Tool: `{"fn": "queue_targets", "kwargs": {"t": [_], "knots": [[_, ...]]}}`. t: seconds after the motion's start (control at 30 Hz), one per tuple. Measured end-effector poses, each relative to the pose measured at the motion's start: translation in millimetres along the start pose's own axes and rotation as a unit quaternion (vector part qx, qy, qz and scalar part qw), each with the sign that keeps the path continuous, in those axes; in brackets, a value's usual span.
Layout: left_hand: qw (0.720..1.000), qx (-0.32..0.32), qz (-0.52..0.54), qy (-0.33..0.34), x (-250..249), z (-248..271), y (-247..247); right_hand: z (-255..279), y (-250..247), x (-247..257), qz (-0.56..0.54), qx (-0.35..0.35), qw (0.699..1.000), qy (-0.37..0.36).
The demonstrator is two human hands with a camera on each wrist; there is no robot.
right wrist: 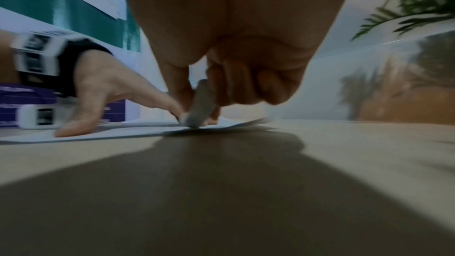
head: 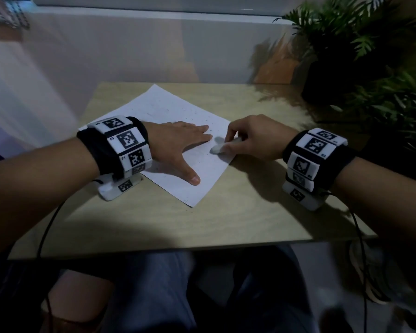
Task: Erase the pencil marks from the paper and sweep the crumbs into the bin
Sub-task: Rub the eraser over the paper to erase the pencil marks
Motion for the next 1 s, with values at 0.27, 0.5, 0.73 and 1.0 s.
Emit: {"fn": "queue_targets", "kwargs": {"t": [0.27, 0.5, 0.73, 1.0], "knots": [[1.000, -0.001, 0.000, 0.001, 0.5, -0.5, -0.1, 1.6, 3.7, 9.4, 0.028, 0.006, 0.999, -0.038], [1.000, -0.001, 0.004, 0.004, 0.3, 0.7, 0.2, -9.9, -13.1, -19.9, 0.109, -0.095, 0.988, 0.049], [1.000, -0.007, 0.018, 0.001, 3.4, -1.9, 0.4, -6.8, -3.1, -10.5, 0.025, -0.020, 0.999, 0.028], [0.999, -0.012, 0.036, -0.001, 5.4, -3.5, 1.3, 7.2, 12.4, 15.6, 0.007, 0.054, 0.998, -0.040]]}}
Point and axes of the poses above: each hand's wrist, its own z-axis away from the middle knuckle, its own y-axis out of the palm, x = y × z, the point moved 8 cm from there along -z, towards the middle knuckle, and after that the axes turned 2 degrees about -y, right-handed, at the moved point
